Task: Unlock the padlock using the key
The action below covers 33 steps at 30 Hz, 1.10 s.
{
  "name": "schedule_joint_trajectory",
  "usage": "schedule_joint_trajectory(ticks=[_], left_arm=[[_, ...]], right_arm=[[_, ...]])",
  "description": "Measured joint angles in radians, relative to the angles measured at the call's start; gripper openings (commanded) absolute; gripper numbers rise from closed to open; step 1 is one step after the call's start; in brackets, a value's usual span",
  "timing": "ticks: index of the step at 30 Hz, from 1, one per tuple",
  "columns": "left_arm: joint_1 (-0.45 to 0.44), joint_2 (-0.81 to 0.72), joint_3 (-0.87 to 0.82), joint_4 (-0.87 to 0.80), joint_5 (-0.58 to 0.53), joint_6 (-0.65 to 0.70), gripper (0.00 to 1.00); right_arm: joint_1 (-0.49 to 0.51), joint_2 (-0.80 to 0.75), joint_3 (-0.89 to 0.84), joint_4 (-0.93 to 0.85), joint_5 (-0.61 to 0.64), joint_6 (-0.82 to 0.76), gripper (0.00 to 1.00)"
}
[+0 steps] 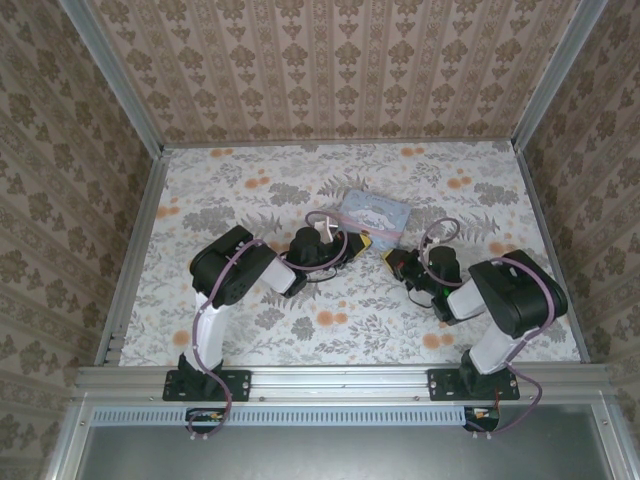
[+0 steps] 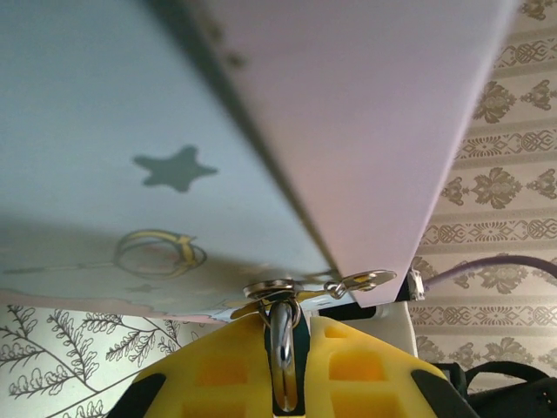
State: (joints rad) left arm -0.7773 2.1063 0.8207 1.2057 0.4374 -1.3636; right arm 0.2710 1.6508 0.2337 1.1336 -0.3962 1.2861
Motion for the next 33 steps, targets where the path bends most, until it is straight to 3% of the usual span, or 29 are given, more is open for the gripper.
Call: schedule_joint_trajectory(ticks=[12,25,33], left_arm=[[0.000,0.000,0.001,0.000,0.005,-0.030,0.00],[0.000,0.000,0.021,0.005,0.009,-0.044,0.00],[0.000,0.006,0.021,0.009,0.010,-0.044,0.00]], right_arm=[[0.003,-0.235,0.019,-0.217,0.000,-0.054,0.00],[0.021,-0.081,0.058,-0.192,-0.001,-0.040,0.00],[0.022,-0.071,0.082,-0.179,-0.001,-0.029,0.00]])
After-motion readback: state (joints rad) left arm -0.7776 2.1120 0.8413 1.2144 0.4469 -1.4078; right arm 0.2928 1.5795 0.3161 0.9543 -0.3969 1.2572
